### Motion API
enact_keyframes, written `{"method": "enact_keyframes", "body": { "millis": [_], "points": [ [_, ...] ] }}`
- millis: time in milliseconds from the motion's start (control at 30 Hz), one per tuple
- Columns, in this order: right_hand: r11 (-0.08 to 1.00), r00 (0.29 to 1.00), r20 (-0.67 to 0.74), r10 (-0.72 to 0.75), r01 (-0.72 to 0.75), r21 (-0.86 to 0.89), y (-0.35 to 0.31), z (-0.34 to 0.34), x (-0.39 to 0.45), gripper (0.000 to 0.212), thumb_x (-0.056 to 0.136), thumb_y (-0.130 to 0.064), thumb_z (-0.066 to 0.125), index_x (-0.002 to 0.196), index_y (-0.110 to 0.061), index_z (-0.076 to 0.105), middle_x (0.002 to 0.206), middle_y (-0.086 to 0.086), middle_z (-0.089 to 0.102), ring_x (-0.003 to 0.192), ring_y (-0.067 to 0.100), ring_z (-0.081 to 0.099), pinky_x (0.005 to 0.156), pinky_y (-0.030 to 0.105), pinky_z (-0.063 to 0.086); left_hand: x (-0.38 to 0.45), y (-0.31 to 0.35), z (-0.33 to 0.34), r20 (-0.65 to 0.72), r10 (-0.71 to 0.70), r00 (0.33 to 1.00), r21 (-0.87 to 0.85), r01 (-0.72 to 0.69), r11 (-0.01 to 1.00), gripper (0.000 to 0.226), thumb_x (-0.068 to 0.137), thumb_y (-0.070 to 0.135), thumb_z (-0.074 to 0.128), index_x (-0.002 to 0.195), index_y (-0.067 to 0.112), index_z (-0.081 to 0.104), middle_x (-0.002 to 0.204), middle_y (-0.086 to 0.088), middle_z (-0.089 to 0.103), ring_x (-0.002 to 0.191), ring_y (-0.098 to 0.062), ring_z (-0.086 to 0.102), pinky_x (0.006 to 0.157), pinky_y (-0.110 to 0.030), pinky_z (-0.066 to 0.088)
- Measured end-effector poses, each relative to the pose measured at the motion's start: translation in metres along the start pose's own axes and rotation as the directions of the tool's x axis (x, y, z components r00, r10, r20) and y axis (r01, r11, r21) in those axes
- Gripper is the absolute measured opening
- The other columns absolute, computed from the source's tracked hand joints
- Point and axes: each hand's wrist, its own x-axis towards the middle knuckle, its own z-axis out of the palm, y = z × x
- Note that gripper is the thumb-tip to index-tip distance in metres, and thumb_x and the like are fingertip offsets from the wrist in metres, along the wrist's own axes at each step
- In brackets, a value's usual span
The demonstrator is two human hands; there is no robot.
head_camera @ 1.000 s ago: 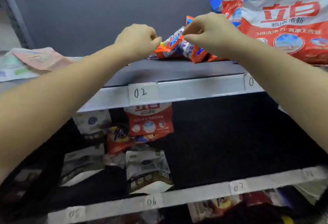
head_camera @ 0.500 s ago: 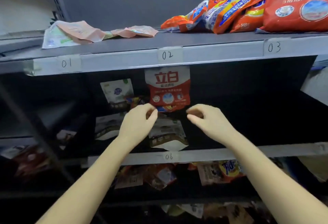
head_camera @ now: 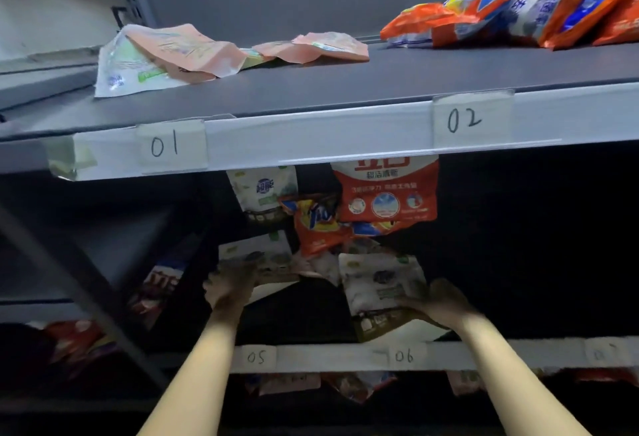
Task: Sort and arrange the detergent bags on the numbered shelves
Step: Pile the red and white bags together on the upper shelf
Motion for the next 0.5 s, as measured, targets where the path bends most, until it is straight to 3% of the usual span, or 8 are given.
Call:
{"method": "enact_keyframes", "body": {
  "millis": [133,200,233,267,333,433,500],
  "points": [
    [0.987,0.998,-0.058,0.012,-0.002,0.16,-0.003,0.009,0.0,0.034,0.077,-0.03,0.076,0.085,-0.017,0.045,0.076,-0.008,0.051,0.067,0.003,0.049,0.053,0.015,0.037,0.039,-0.004,0.001,0.143,-0.161,0.976,-0.166,0.184,0.969,0.113,0.065,0.068,0.071,0.145,0.005,0.023,0.147,-0.019,0.029,0.133,-0.036,0.029,0.109,-0.041,0.025],
    [0.97,0.996,-0.092,-0.007,0.029,0.242,-0.004,0.015,0.002,0.032,0.074,-0.024,0.078,0.092,-0.015,0.054,0.083,-0.004,0.061,0.075,0.009,0.059,0.062,0.021,0.047,0.054,-0.007,0.003,0.249,-0.085,0.965,-0.322,0.165,0.932,0.12,0.043,0.071,0.081,0.136,0.006,0.04,0.136,-0.018,0.047,0.123,-0.032,0.046,0.107,-0.042,0.035],
    [0.957,0.992,-0.123,-0.013,0.048,0.288,-0.004,0.017,0.002,0.033,0.073,-0.022,0.079,0.096,-0.013,0.058,0.088,0.0,0.065,0.08,0.015,0.063,0.07,0.028,0.052,0.058,-0.009,0.004,0.284,-0.016,0.959,-0.418,0.139,0.898,0.11,0.037,0.069,0.084,0.123,0.009,0.053,0.121,-0.015,0.059,0.11,-0.028,0.056,0.1,-0.04,0.043],
    [0.945,0.986,-0.164,-0.023,0.075,0.317,-0.003,0.017,0.001,0.034,0.073,-0.02,0.079,0.099,-0.011,0.06,0.092,0.004,0.067,0.084,0.02,0.065,0.076,0.034,0.053,0.057,-0.008,0.003,0.291,0.047,0.956,-0.489,0.106,0.866,0.086,0.044,0.06,0.087,0.109,0.012,0.059,0.101,-0.012,0.066,0.096,-0.024,0.06,0.089,-0.037,0.049],
    [0.929,0.973,-0.224,-0.056,0.132,0.344,-0.004,0.015,-0.002,0.031,0.073,-0.018,0.078,0.099,-0.01,0.063,0.094,0.006,0.07,0.084,0.022,0.066,0.077,0.037,0.053,0.05,-0.004,0.002,0.246,0.073,0.967,-0.626,0.101,0.774,0.038,0.073,0.029,0.081,0.1,0.01,0.063,0.077,-0.005,0.062,0.078,-0.023,0.06,0.069,-0.029,0.047],
    [0.901,0.961,-0.255,-0.109,0.203,0.382,-0.008,0.011,-0.015,0.022,0.076,-0.01,0.075,0.095,-0.011,0.064,0.086,0.003,0.071,0.074,0.014,0.066,0.058,0.018,0.048,0.028,-0.011,-0.003,0.206,0.081,0.975,-0.786,0.116,0.607,0.027,0.081,0.015,0.073,0.104,0.002,0.066,0.081,-0.011,0.068,0.074,-0.026,0.065,0.068,-0.034,0.054],
    [0.873,0.956,-0.258,-0.138,0.24,0.424,-0.012,0.008,-0.031,0.018,0.078,-0.007,0.073,0.093,-0.011,0.064,0.08,0.002,0.071,0.069,0.017,0.067,0.05,0.014,0.046,0.006,-0.02,-0.013,0.189,0.12,0.975,-0.853,0.102,0.512,0.022,0.085,0.014,0.069,0.105,0.006,0.065,0.088,-0.012,0.07,0.078,-0.027,0.067,0.071,-0.038,0.056]
  ]
}}
